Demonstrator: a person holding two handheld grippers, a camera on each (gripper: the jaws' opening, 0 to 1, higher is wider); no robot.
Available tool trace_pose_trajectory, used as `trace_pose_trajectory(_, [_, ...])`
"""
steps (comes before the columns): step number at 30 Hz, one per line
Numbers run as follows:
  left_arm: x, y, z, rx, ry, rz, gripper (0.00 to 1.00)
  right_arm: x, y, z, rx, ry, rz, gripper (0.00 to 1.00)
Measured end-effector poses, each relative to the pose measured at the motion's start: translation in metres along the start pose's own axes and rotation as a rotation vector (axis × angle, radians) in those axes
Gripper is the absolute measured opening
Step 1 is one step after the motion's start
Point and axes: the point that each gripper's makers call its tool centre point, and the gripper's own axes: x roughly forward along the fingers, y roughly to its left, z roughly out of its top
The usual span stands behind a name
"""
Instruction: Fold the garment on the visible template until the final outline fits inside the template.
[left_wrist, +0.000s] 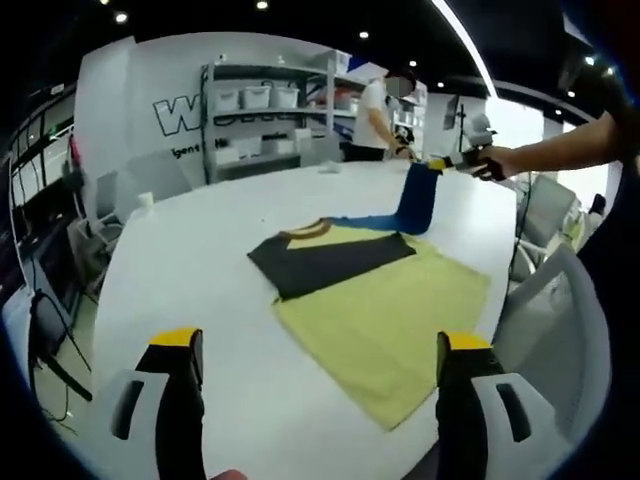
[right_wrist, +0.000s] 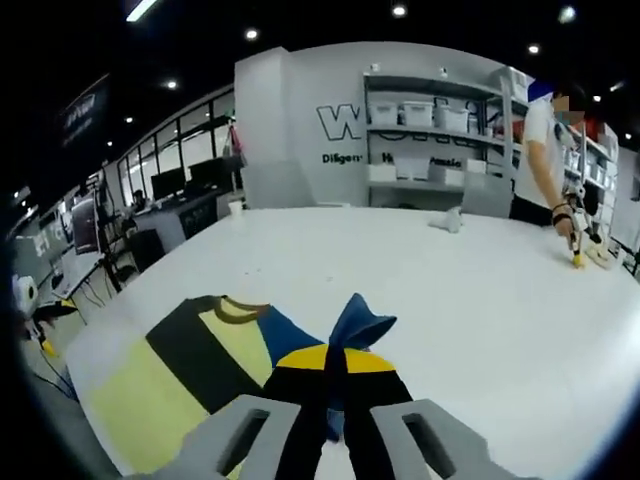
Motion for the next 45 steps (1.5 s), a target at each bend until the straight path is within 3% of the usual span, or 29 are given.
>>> trace_pose_trajectory(3, [-0.001, 0.002, -0.002, 0.030, 0.001, -0.007, 0.95, 0.004, 0.023, 0.003, -0.020, -0.011, 0.019, 0.00])
trace_pose_trajectory(15, [-0.004, 0.004, -0.003, -0.011, -0.044, -0.005, 0.94, 0.024, 0.080, 0.026, -0.064, -0.026, 0.104, 0.00])
trace_pose_trajectory(30, [-0.007, 0.004, -0.007, -0.046, -0.050, -0.003, 0.92, 0.025, 0.160, 0.066, -0.102, -0.082, 0.256, 0.00])
trace_pose_trajectory(37, [-0.011, 0.006, -0.004, -0.042, -0.056, -0.005, 0.92, 0.029, 0.206, 0.054, -0.221, -0.037, 0.347, 0.00])
trace_pose_trajectory(45, [-0.013, 0.006, -0.006, -0.051, -0.064, -0.004, 0.92, 0.039, 0.230, 0.021, -0.314, 0.036, 0.387, 0.00])
